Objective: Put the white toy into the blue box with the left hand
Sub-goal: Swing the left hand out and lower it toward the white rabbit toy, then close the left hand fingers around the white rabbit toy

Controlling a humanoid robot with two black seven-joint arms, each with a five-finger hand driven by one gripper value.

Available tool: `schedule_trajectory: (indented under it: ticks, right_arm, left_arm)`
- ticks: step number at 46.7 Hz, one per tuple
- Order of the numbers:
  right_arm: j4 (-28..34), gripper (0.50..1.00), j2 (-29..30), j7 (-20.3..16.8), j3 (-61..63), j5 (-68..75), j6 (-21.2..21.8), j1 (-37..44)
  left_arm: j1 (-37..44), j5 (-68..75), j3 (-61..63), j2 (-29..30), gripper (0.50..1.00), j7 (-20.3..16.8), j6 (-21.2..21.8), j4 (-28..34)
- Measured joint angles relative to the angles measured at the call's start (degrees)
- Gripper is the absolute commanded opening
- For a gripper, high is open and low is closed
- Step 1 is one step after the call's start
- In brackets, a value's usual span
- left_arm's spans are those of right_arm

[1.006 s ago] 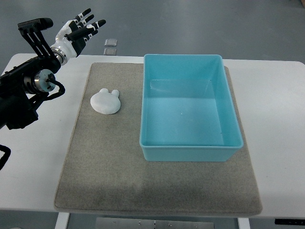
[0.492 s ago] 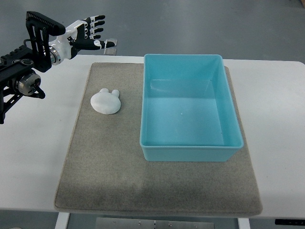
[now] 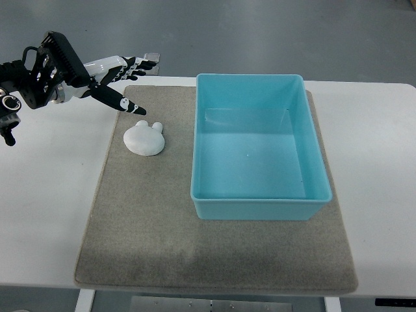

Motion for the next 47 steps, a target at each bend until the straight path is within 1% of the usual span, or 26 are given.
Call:
schedule_trajectory:
  ticks: [7, 12, 20, 33, 43, 47]
  right_arm:
    - [0.00, 0.936, 0.00, 0.00, 0.00, 0.00, 0.00, 0.00]
    - [0.00, 0.936, 0.00, 0.00, 0.00, 0.00, 0.00, 0.01]
    - [0.00, 0.936, 0.00, 0.00, 0.00, 0.00, 0.00, 0.01]
    - [0.00, 0.936, 0.00, 0.00, 0.00, 0.00, 0.00, 0.00]
    - [0.00, 0.936, 0.00, 0.00, 0.00, 0.00, 0.00, 0.00]
    - [0.00, 0.936, 0.00, 0.00, 0.00, 0.00, 0.00, 0.00]
  left_arm:
    - [0.04, 4.14, -0.07, 1.06, 0.990, -0.03, -3.91, -0.43]
    - [0.03, 7.82, 0.00, 1.02, 0.992, -0.18, -5.11, -0.37]
    - [-0.25, 18.39, -0.07, 0.47, 0.992, -0.92, -5.29, -0.40]
    - [0.12, 22.31, -0.06, -2.52, 0.988, -0.88, -4.65, -0.35]
    - [0.60, 27.54, -0.06, -3.33, 0.984, -1.31, -4.18, -0.01]
    - [0.73, 28.28, -0.06, -3.39, 0.981, -1.38, -3.20, 0.19]
